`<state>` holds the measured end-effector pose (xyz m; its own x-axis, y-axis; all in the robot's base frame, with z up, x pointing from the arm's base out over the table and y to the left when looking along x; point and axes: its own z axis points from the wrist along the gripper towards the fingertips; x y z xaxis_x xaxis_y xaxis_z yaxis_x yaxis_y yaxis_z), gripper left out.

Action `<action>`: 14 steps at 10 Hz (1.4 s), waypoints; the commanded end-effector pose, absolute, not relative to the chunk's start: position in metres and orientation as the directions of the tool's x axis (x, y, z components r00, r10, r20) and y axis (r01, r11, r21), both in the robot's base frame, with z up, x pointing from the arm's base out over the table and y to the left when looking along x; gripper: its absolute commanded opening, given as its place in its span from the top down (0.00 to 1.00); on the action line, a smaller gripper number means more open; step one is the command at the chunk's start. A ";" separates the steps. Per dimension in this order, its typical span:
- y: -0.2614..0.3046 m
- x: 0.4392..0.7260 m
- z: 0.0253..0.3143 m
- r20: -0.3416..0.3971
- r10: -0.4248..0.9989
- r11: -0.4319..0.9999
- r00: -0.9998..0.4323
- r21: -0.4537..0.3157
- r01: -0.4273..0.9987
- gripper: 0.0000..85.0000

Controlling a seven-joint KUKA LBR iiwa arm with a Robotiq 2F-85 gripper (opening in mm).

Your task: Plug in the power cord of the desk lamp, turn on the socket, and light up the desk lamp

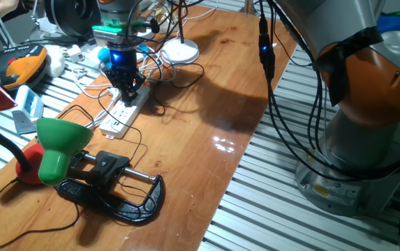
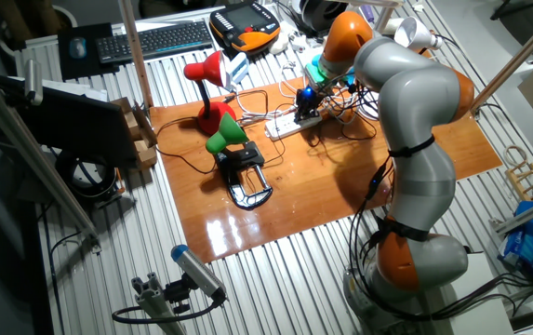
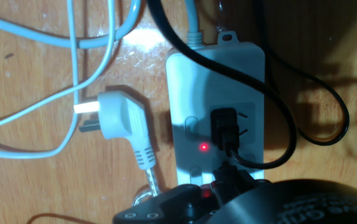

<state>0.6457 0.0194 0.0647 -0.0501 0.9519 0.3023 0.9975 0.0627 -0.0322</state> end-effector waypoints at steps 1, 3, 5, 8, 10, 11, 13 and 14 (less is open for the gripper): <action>0.019 0.646 0.064 0.302 0.952 0.063 -0.050 -0.032 0.998 1.00; 0.019 0.645 0.063 0.302 0.952 0.066 -0.053 -0.031 0.997 1.00; 0.019 0.645 0.062 0.302 0.952 0.066 -0.053 -0.031 0.997 1.00; 0.019 0.645 0.060 0.296 0.953 0.068 -0.058 -0.024 0.997 1.00; 0.019 0.644 0.059 0.295 0.954 0.071 -0.061 -0.024 0.997 1.00; 0.019 0.644 0.059 0.295 0.954 0.071 -0.061 -0.024 0.997 1.00; 0.019 0.644 0.059 0.295 0.953 0.072 -0.062 -0.023 0.997 1.00; 0.019 0.644 0.059 0.295 0.954 0.071 -0.062 -0.019 0.997 1.00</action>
<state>0.6441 0.0192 0.0586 -0.0624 0.9535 0.2948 0.9974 0.0706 -0.0174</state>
